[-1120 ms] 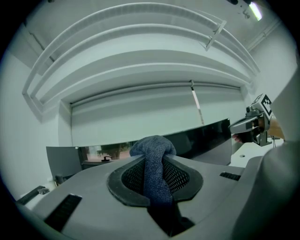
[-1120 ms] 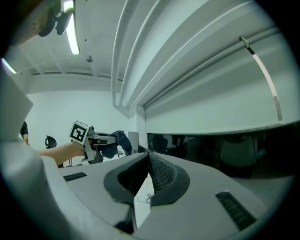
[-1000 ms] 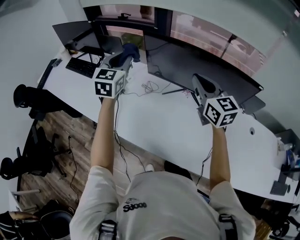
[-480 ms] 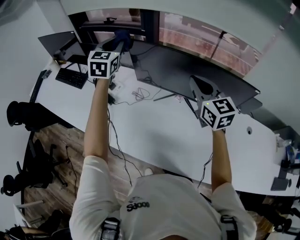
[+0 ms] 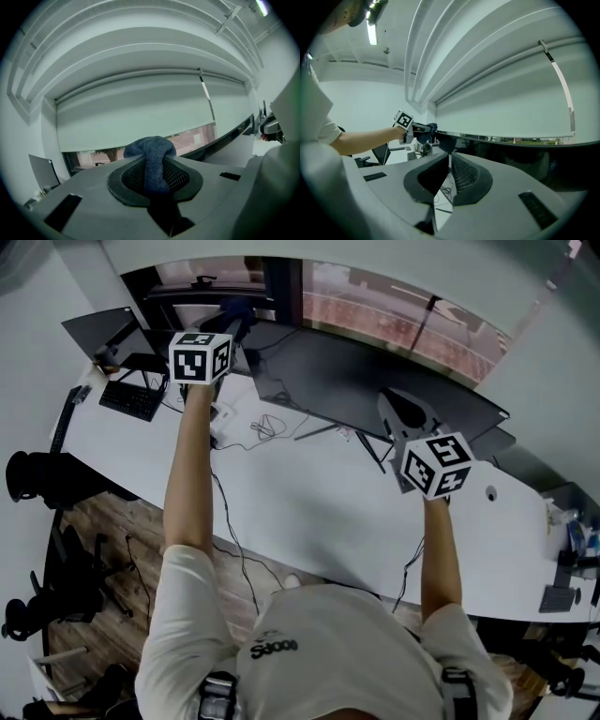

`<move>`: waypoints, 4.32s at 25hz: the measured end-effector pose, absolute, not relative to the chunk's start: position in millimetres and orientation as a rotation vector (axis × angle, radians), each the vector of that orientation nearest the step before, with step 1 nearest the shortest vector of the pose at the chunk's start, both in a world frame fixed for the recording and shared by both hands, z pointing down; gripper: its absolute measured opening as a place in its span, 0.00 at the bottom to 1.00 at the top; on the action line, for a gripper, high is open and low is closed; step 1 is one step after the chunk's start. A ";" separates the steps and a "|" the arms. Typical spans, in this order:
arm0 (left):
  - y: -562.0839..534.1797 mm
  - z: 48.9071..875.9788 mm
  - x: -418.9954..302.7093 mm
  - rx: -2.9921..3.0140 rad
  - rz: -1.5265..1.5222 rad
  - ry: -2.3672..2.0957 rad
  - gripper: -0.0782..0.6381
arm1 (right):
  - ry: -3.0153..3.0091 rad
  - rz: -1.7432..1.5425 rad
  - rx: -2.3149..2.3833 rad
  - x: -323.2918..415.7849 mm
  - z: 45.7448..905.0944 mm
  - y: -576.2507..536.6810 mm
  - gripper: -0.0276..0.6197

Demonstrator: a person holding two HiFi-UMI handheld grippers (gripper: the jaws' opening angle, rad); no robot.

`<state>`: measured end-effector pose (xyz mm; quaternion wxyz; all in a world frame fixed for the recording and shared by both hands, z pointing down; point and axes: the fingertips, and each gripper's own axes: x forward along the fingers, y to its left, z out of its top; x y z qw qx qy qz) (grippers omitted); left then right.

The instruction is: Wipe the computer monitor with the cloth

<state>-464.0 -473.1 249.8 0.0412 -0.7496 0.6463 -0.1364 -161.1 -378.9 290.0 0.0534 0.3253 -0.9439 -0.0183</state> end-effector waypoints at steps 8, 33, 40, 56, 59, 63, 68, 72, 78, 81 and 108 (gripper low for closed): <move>-468.6 249.2 -433.2 -2.326 -0.481 1.918 0.22 | -2.843 -0.076 1.002 -146.4 291.7 -368.5 0.04; -443.9 258.0 -219.0 -2.483 -0.517 1.681 0.22 | -2.829 -0.001 1.317 36.7 279.5 -314.2 0.04; -438.6 262.3 -139.1 -2.465 -0.506 1.699 0.22 | -2.792 -0.023 1.277 118.2 282.3 -332.2 0.04; -425.8 265.2 39.8 -2.528 -0.501 1.568 0.22 | -2.811 -0.090 1.261 241.5 285.9 -312.7 0.04; -423.2 265.8 64.1 -2.538 -0.486 1.558 0.22 | -2.830 -0.053 1.293 262.4 286.2 -314.3 0.04; -420.8 267.5 98.8 -2.575 -0.463 1.511 0.22 | -2.794 -0.038 1.298 279.1 295.8 -317.9 0.04; -420.6 267.4 130.2 -2.598 -0.468 1.475 0.22 | -2.773 -0.041 1.293 295.5 300.7 -316.0 0.04; -416.0 267.5 153.3 -2.630 -0.454 1.419 0.22 | -2.737 -0.067 1.307 306.7 304.0 -309.7 0.04; -411.5 272.8 176.1 -2.694 -0.331 1.439 0.22 | -2.696 -0.110 1.293 320.0 311.1 -298.8 0.04; -411.5 278.5 179.8 -2.722 -0.295 1.461 0.22 | -2.704 -0.084 1.307 324.1 315.3 -295.3 0.04; -433.4 408.1 180.3 -2.831 -0.301 1.701 0.21 | -2.631 0.026 1.381 333.7 362.9 -280.0 0.04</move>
